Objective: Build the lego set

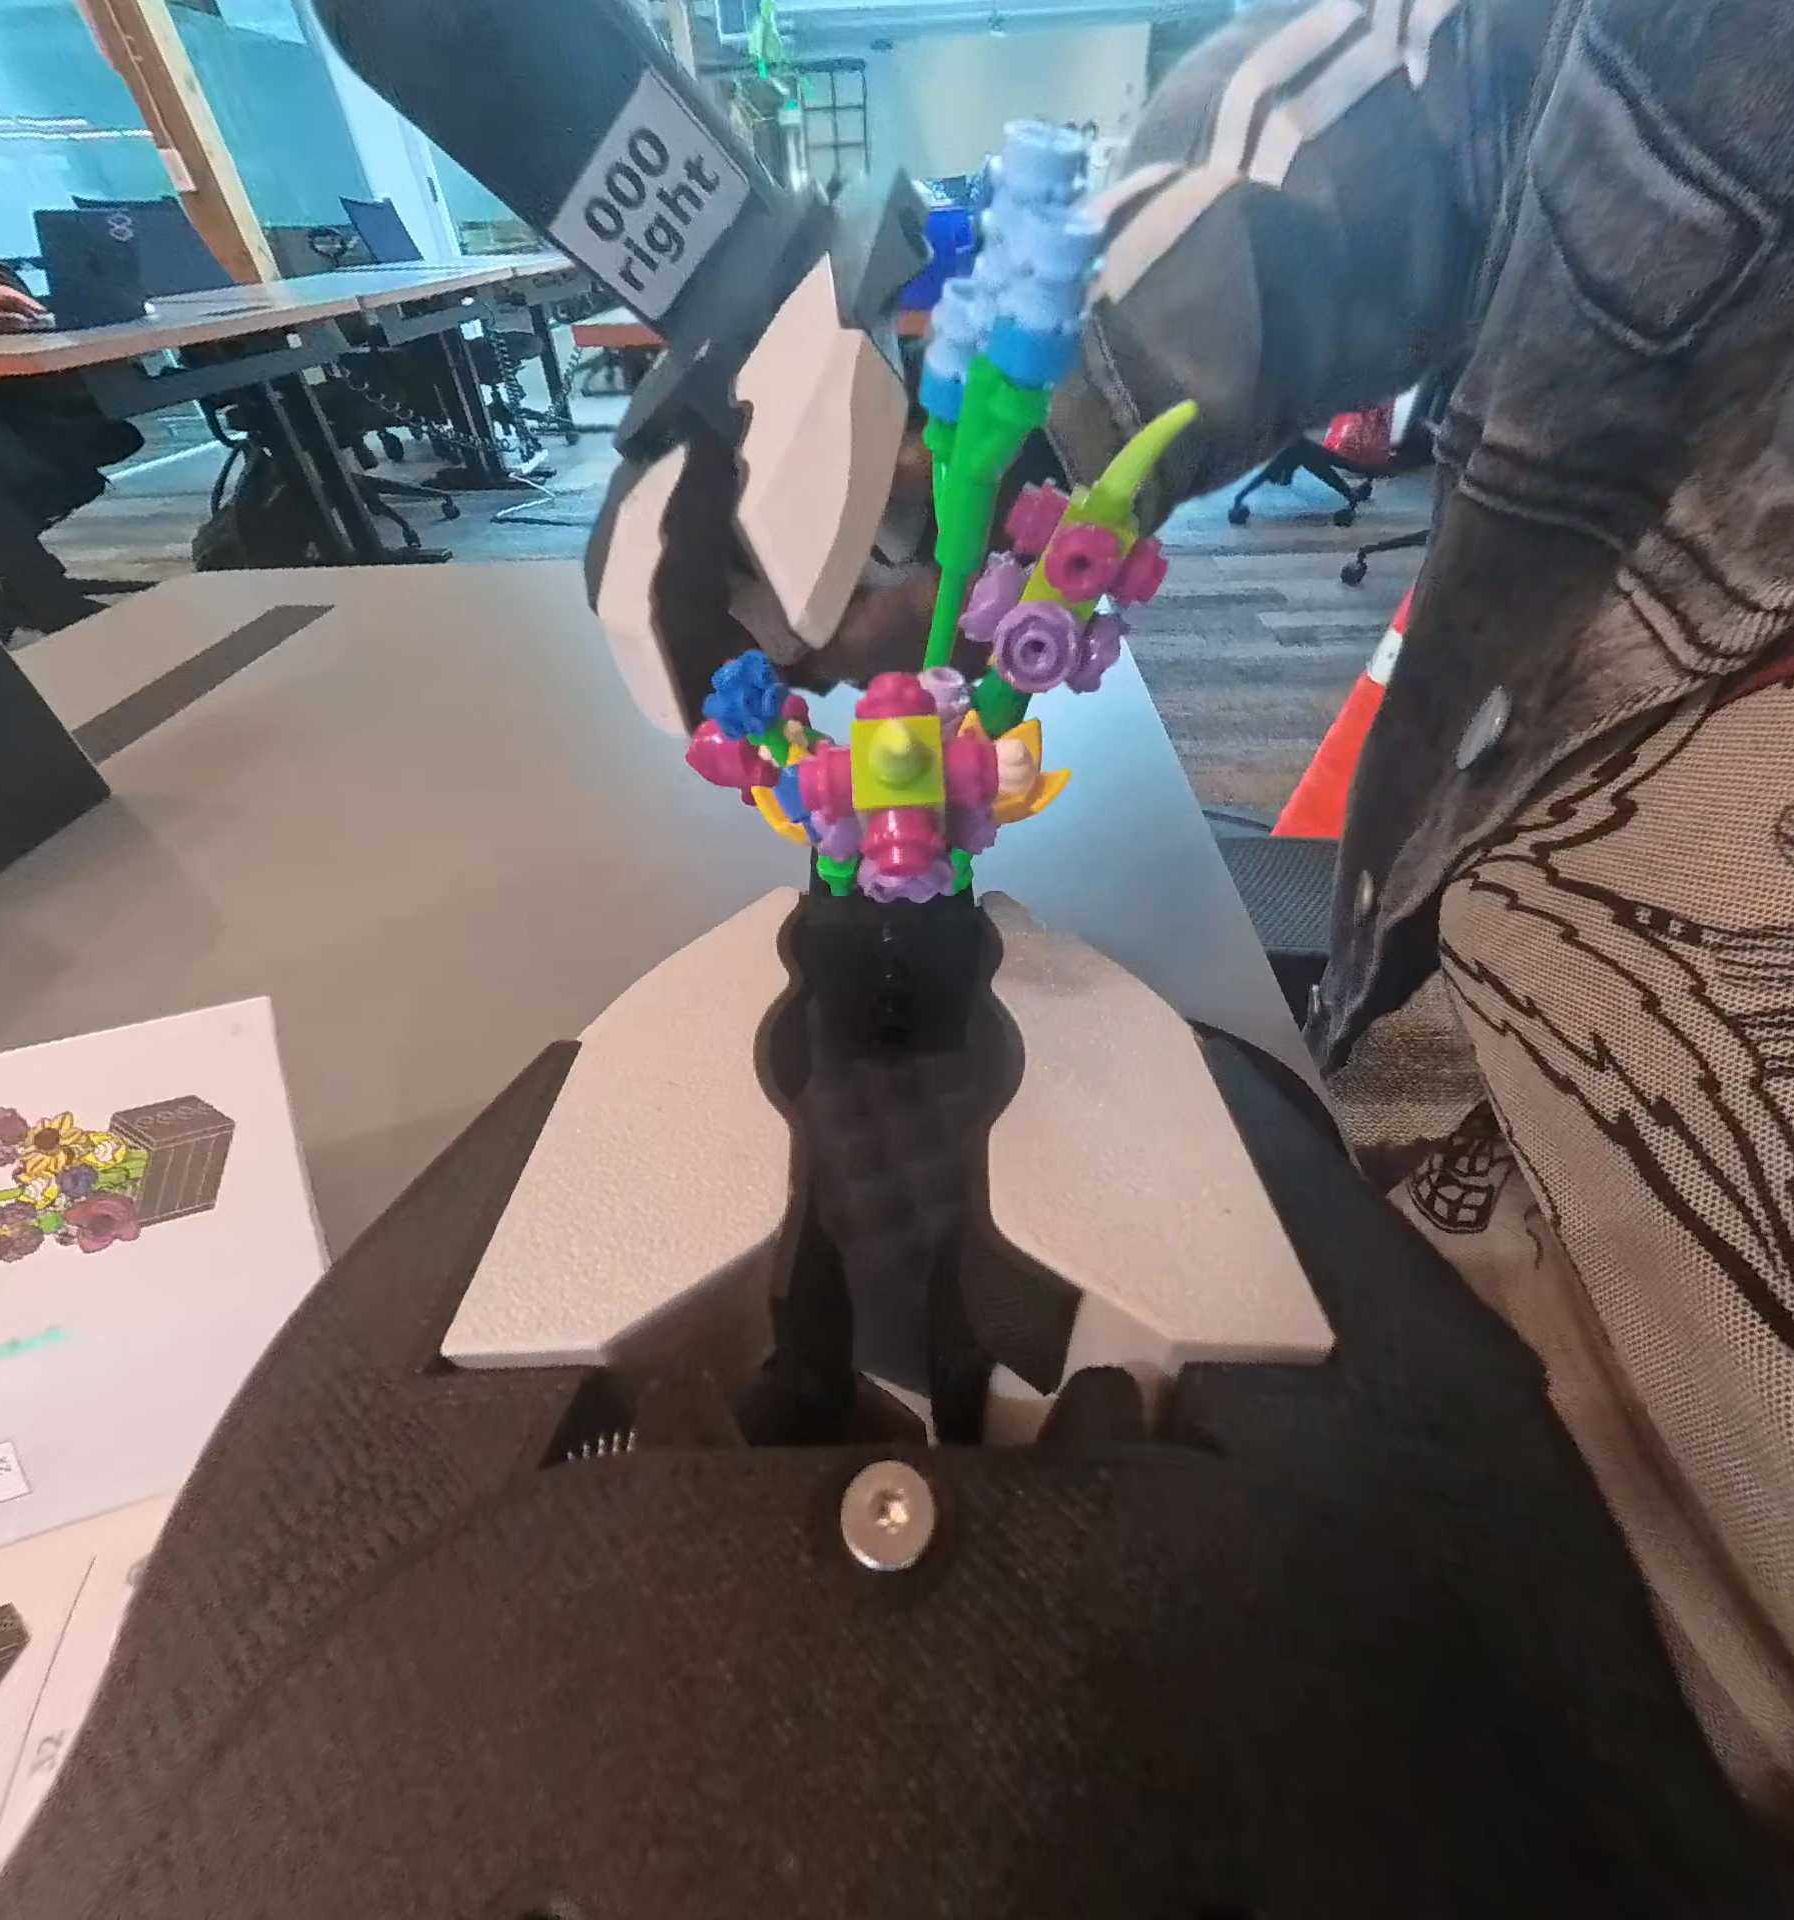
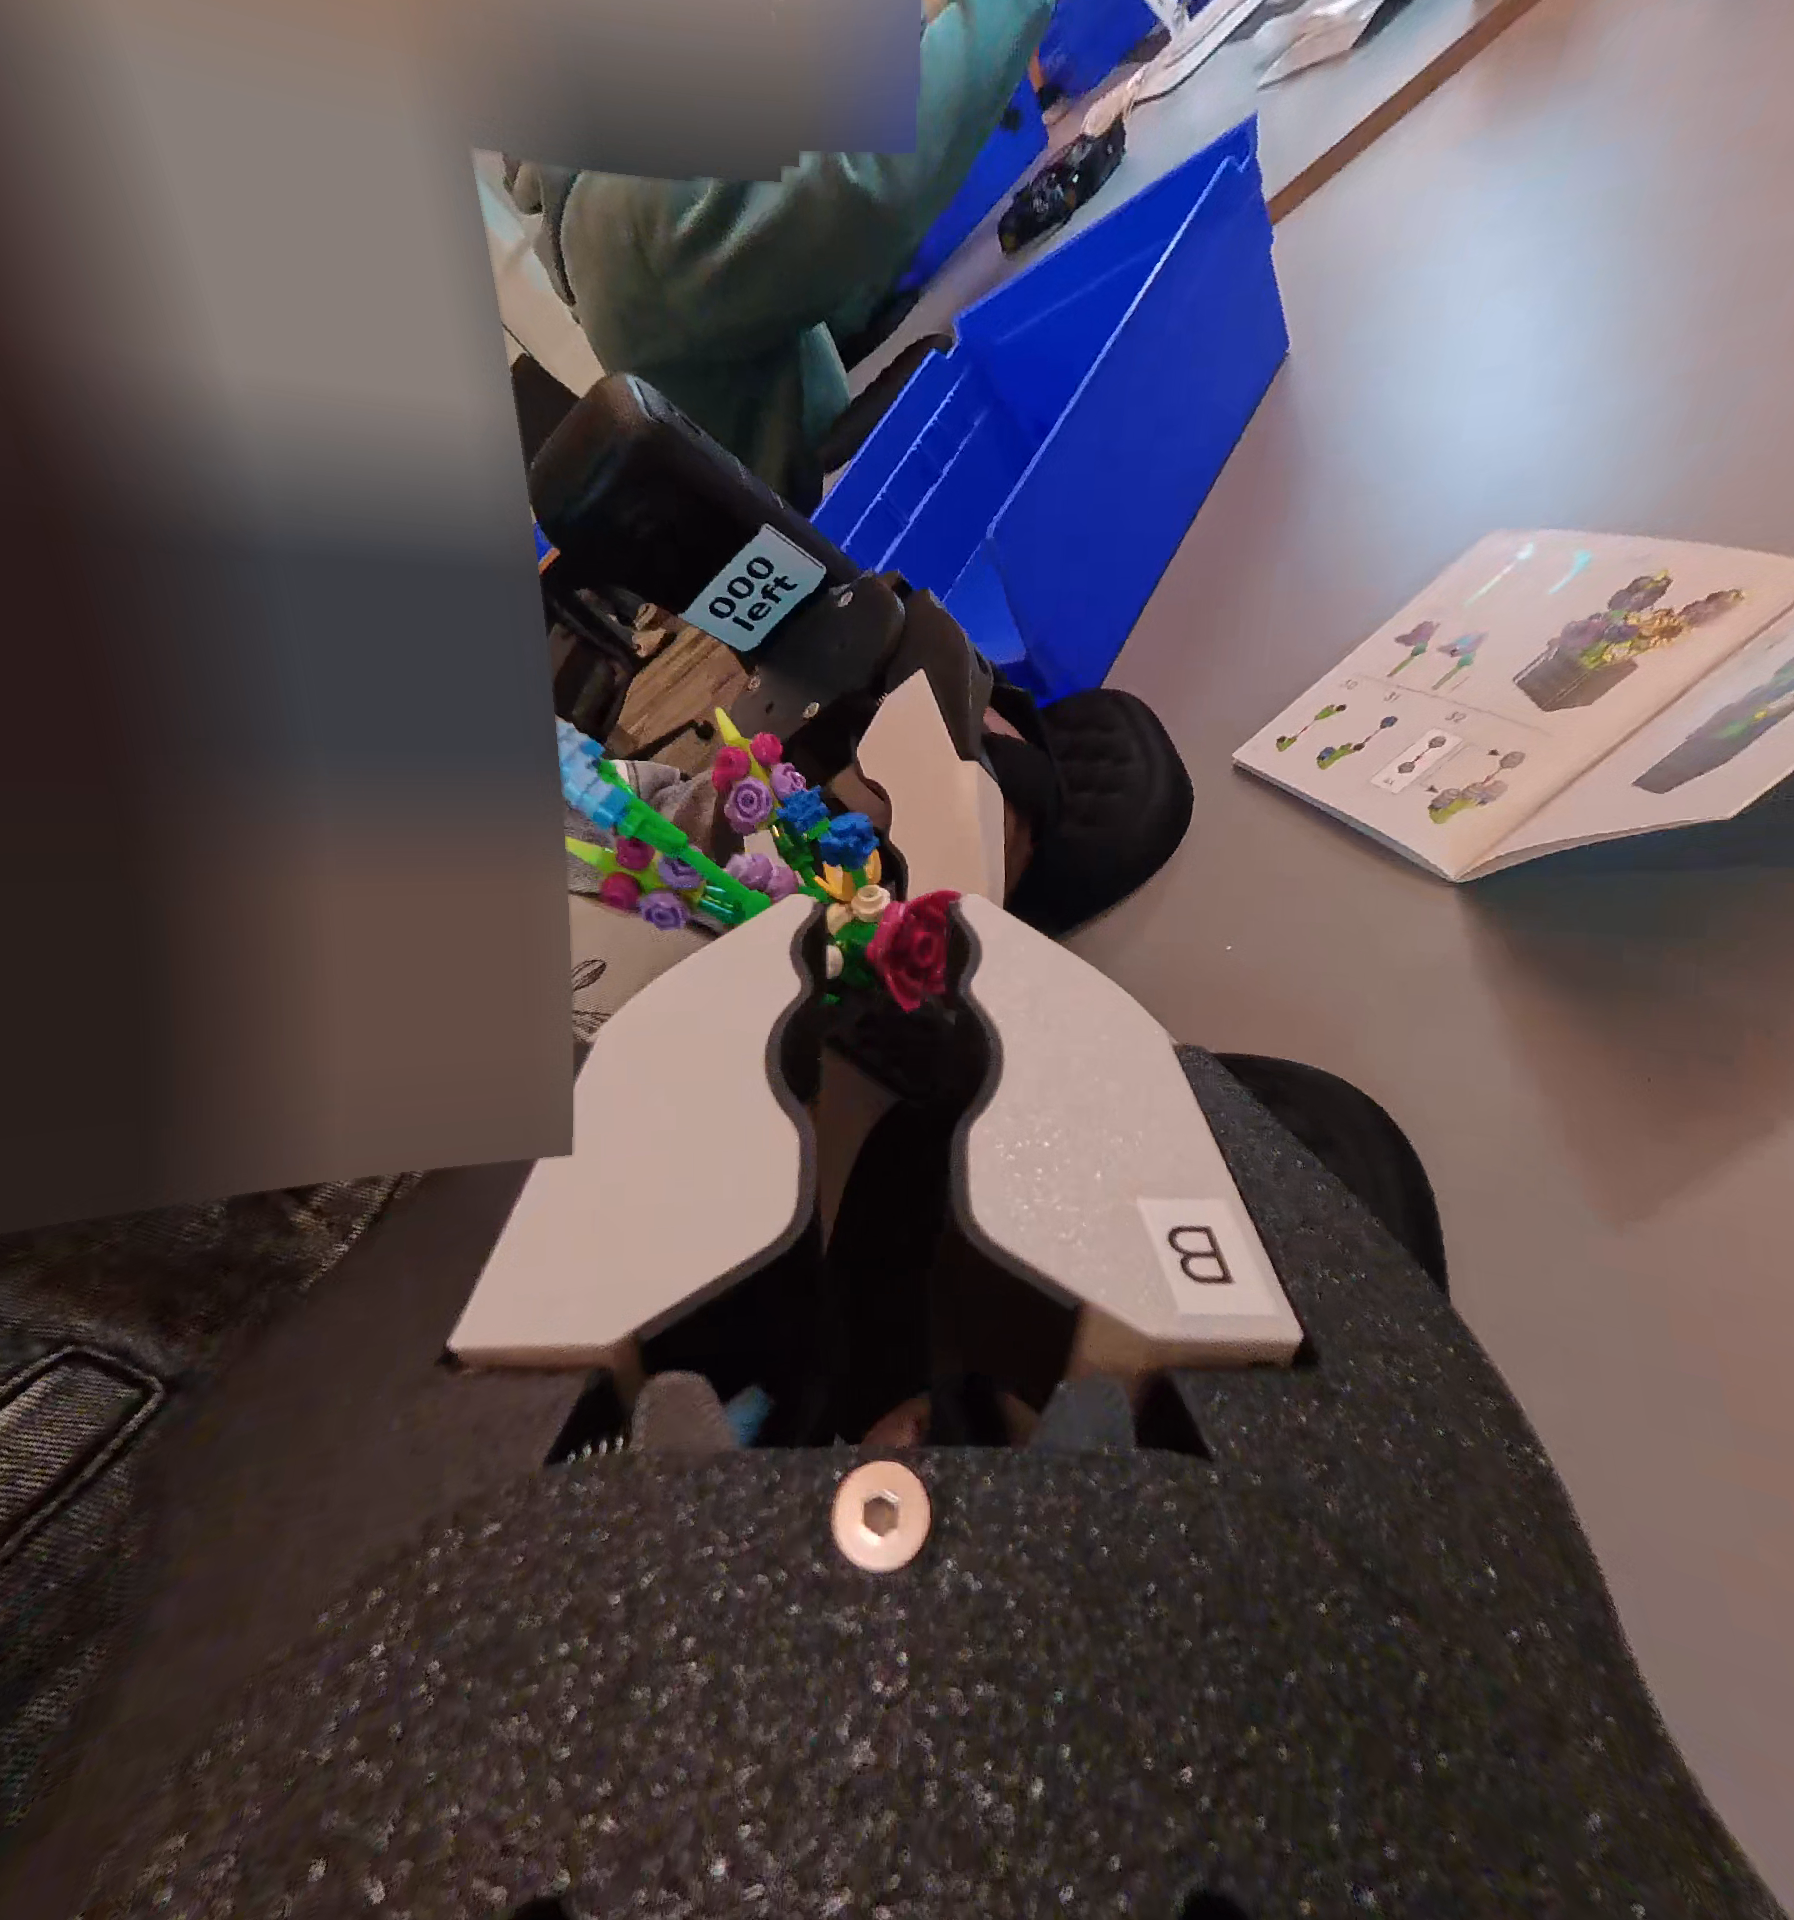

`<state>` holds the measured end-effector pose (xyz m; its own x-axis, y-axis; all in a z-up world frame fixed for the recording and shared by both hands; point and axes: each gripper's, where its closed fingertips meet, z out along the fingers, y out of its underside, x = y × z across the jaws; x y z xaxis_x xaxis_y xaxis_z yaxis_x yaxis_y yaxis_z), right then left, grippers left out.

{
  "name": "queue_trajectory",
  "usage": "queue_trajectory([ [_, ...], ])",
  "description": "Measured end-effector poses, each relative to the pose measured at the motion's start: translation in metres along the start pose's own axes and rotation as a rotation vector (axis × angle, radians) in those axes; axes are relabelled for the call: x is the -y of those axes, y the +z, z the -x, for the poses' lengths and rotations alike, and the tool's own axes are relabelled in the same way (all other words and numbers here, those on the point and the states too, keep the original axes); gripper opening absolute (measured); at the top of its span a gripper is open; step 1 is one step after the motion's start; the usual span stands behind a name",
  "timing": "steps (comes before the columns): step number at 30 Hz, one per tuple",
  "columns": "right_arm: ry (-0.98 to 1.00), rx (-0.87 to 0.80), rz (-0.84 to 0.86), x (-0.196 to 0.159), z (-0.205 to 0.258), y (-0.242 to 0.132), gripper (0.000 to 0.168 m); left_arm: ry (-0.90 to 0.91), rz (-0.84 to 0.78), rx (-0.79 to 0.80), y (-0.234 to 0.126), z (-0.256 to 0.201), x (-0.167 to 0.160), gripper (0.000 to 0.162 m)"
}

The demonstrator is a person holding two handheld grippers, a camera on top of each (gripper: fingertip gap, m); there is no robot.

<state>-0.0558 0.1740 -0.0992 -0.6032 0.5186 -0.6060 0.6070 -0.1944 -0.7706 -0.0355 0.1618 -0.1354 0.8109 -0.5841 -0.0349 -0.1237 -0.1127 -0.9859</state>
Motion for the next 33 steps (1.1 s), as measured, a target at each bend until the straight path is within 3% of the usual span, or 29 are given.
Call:
queue_trajectory([
  [1, -0.017, -0.004, -0.011, 0.000, 0.000, -0.001, 0.023, -0.001, -0.003, 0.001, 0.000, 0.001, 0.002, 0.028],
  [3, -0.067, -0.010, -0.044, 0.002, 0.000, -0.005, 0.030, -0.005, -0.012, 0.006, -0.001, 0.003, 0.006, 0.028],
  [5, -0.143, -0.032, -0.069, 0.003, -0.002, -0.010, 0.049, -0.009, -0.019, 0.011, -0.003, 0.006, 0.008, 0.028],
  [8, -0.357, -0.105, -0.037, -0.005, -0.007, -0.014, 0.064, -0.016, -0.030, 0.012, -0.006, 0.010, 0.013, 0.028],
  [12, -0.550, -0.108, -0.081, -0.005, 0.004, -0.001, 0.051, -0.008, -0.028, 0.006, -0.009, 0.013, 0.020, 0.028],
  [17, -0.598, -0.086, -0.147, -0.005, 0.017, 0.010, 0.036, 0.013, -0.016, 0.016, -0.010, 0.008, 0.028, 0.028],
  [33, -0.675, -0.134, -0.289, -0.010, 0.026, 0.011, 0.026, 0.028, 0.033, 0.023, -0.004, -0.008, 0.028, 0.031],
])
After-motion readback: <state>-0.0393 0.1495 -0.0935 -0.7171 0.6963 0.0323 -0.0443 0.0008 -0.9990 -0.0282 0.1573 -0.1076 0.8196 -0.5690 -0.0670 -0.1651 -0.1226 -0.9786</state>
